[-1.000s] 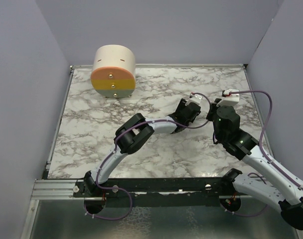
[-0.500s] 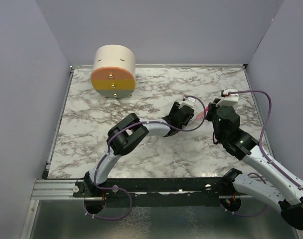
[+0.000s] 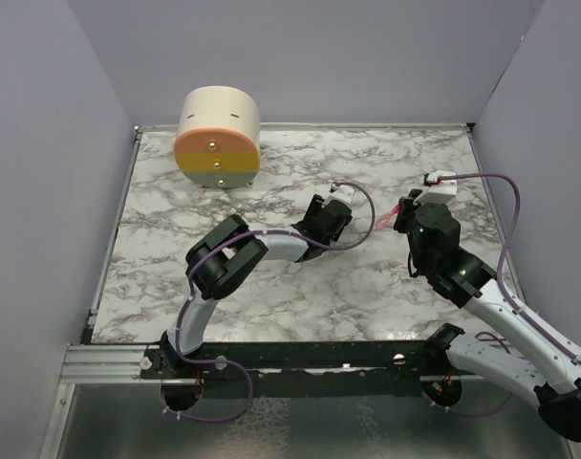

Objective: Put the keys on the keyring

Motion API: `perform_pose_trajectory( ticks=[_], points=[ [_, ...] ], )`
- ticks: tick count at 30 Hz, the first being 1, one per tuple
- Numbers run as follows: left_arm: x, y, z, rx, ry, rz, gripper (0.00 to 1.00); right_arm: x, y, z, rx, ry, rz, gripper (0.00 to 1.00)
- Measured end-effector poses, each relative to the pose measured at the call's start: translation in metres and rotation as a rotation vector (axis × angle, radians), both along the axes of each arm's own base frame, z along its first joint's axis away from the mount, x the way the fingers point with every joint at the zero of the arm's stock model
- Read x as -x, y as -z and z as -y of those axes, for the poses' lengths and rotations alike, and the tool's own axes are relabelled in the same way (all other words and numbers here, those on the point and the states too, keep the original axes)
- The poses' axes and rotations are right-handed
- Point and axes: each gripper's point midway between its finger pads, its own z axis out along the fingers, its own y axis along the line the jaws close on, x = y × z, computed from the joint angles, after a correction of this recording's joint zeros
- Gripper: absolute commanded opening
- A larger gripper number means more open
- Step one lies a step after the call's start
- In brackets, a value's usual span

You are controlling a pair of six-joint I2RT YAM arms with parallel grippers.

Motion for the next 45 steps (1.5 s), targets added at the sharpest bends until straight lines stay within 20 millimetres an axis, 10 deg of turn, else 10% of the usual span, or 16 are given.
perform_pose_trajectory(
  ticks=[8, 24, 45],
  points=[
    [0.003, -0.011, 0.001, 0.015, 0.037, -0.009, 0.60, 0.000, 0.000, 0.000, -0.001, -0.001, 0.001, 0.01],
    [-0.003, -0.054, 0.069, 0.274, 0.259, -0.107, 0.44, -0.002, 0.001, -0.004, -0.003, -0.015, 0.000, 0.01],
    [-0.007, -0.016, 0.058, 0.287, 0.177, -0.262, 0.39, -0.003, 0.000, -0.006, -0.003, -0.020, 0.002, 0.01]
  ],
)
